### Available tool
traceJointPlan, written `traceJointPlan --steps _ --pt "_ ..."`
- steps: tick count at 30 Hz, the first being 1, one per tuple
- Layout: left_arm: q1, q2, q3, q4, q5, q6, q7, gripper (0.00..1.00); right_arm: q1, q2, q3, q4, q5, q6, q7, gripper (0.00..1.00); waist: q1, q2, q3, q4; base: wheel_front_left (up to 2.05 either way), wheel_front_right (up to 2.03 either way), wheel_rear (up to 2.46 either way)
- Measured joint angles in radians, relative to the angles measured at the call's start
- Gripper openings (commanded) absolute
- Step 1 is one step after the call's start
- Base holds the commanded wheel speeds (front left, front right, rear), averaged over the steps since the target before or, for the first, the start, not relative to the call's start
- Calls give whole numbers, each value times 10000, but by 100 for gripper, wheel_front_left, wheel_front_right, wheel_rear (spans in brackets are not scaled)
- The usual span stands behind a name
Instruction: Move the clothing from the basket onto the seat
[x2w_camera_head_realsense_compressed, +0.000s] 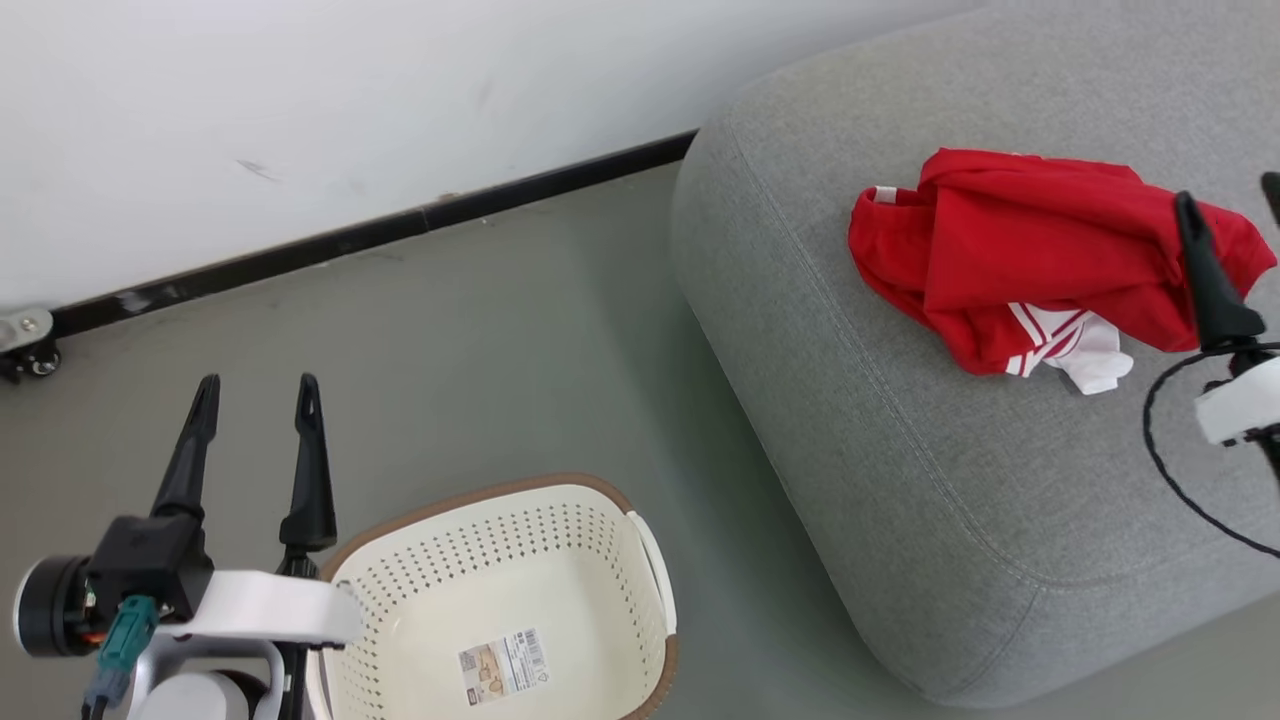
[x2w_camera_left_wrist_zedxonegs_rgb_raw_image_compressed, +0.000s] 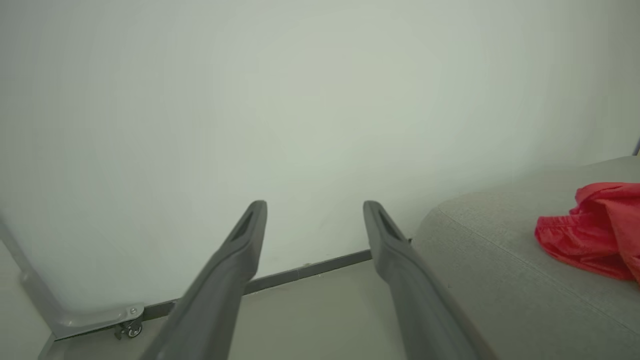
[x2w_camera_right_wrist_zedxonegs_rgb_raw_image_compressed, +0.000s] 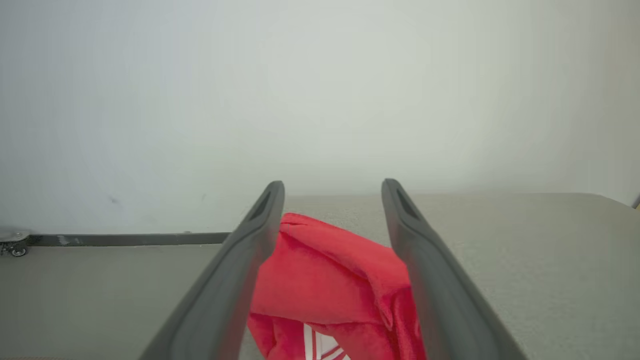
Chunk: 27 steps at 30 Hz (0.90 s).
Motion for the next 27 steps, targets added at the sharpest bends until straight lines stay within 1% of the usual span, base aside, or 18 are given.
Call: traceJointPlan --steps 6,9,13,19,27 --pt "408 -134 188 211 -105 201 -12 100 -278 470 230 -343 -293 0 -2 100 0 0 -386 313 0 0 0" --pt "557 -278 293 297 -205 268 -61 100 -374 702 359 -408 -295 0 -2 100 0 0 -569 482 0 0 0" --pt "583 -328 351 351 -265 359 -84 100 -360 999 395 -464 -372 0 -2 100 0 0 -804 709 0 0 0" --pt "961 -529 355 493 -263 447 -86 100 -283 1419 255 -654 -506 0 -77 100 0 0 -1132 1056 0 0 0" --pt "1034 -677 332 650 -261 575 -86 100 673 1998 -240 -817 -713 0 -146 100 0 0 -1506 1514 0 0 0"
